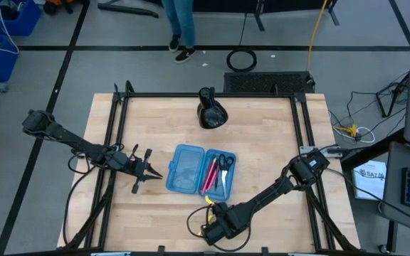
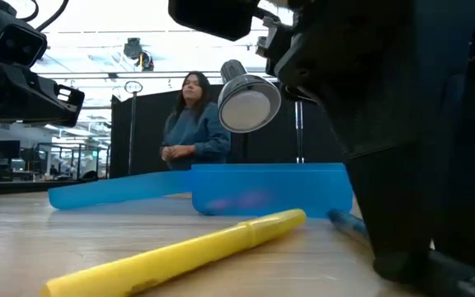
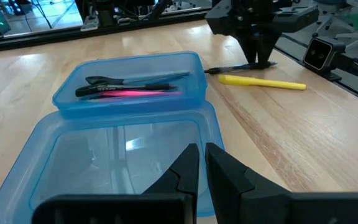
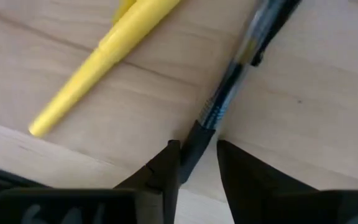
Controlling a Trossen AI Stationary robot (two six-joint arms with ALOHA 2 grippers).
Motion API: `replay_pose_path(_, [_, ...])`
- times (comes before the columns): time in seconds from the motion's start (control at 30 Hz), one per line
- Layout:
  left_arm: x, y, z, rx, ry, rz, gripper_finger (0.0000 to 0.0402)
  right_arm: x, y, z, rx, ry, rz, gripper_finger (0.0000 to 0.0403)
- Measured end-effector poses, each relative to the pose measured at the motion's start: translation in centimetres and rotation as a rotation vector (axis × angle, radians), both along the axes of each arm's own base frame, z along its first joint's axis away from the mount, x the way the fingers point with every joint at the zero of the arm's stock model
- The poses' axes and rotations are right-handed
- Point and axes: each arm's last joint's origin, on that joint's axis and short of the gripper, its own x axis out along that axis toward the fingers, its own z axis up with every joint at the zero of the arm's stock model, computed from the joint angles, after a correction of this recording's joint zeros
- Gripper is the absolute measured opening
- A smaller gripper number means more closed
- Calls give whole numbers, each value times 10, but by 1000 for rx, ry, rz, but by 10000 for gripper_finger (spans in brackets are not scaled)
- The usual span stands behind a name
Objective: Pick & place school supplies into a supply box
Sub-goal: Put the black pen into the blue supply box
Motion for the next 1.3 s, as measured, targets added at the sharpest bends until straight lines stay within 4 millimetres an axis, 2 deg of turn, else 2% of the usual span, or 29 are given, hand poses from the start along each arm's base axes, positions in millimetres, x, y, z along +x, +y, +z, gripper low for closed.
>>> replay_pose_path(0.1, [0, 0, 0, -1, -1, 0, 35, -4, -2, -7, 15, 25, 57, 97])
replay_pose_path(0.27, [0, 0, 0, -1, -1, 0, 35, -14, -8, -35, 53, 62, 121, 76])
replay_pose_path(0.4, [0, 0, 0, 0, -1, 0, 35, -20, -11, -51, 90, 56, 133, 31])
replay_pose_path(0.57, [0, 0, 0, 0, -1, 0, 35, -20, -12, -45, 92, 33, 157, 21])
replay_pose_path(0.73, [0, 0, 0, 0, -1, 0, 35, -22, -14, -10, 40, -71, 124, 20])
replay_pose_path(0.87, [0, 0, 0, 0, 0, 1, 35, -33, -18, 16, -91, -142, 73, 19])
replay_pose_path(0.97, [0, 0, 0, 0, -1, 1, 35, -35, -20, 41, -117, -233, 28, 19])
replay_pose_path(1.17, [0, 0, 0, -1, -1, 1, 35, -36, -21, 74, -119, -410, -2, 19])
replay_pose_path(1.3, [0, 0, 0, -1, -1, 1, 35, -36, -43, 104, -188, -501, -58, 17])
